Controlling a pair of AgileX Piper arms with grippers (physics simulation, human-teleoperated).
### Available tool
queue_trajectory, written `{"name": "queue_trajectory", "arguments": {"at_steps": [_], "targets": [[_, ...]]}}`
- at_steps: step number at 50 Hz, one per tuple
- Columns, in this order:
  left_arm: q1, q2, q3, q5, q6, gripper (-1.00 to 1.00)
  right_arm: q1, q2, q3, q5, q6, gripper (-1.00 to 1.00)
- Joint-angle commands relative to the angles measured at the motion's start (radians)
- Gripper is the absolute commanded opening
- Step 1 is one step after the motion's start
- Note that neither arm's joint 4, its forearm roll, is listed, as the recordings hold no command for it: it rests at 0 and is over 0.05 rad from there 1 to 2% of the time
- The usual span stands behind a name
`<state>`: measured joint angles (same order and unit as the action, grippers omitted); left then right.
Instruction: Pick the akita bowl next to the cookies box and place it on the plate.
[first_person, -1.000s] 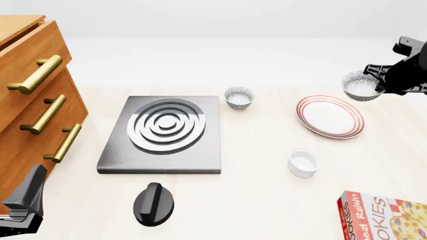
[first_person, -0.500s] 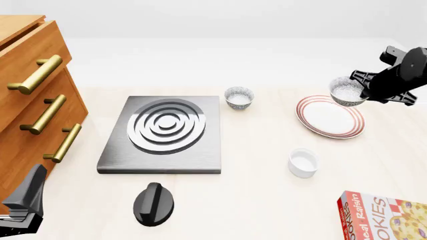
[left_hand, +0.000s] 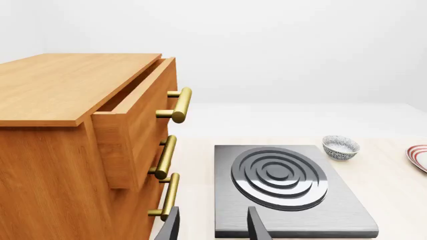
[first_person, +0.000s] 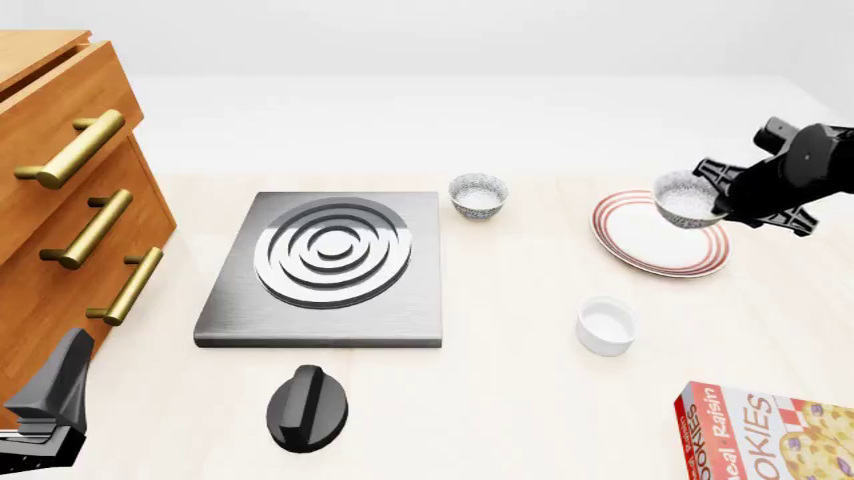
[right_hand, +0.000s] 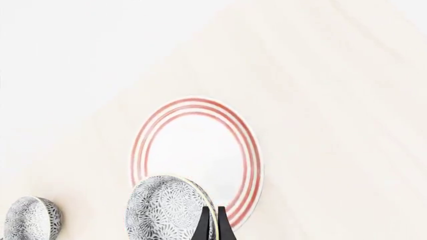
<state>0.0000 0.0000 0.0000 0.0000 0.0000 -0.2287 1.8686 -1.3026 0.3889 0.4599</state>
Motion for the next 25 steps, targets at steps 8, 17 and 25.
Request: {"name": "queue_trajectory", "arguments": {"at_steps": [8,17,25], "targets": [[0.000,0.000,0.000,0.000,0.000,1.00,0.013,0.037,0.002,-0.054,0.056,-1.00],[0.000,0.000,0.000,0.000,0.000,1.00,0.021,0.058,0.003,-0.079,0.074,-1.00],[0.000,0.000,0.000,0.000,0.000,1.00,0.021,0.065,-0.008,-0.085,0.076,-1.00]]}}
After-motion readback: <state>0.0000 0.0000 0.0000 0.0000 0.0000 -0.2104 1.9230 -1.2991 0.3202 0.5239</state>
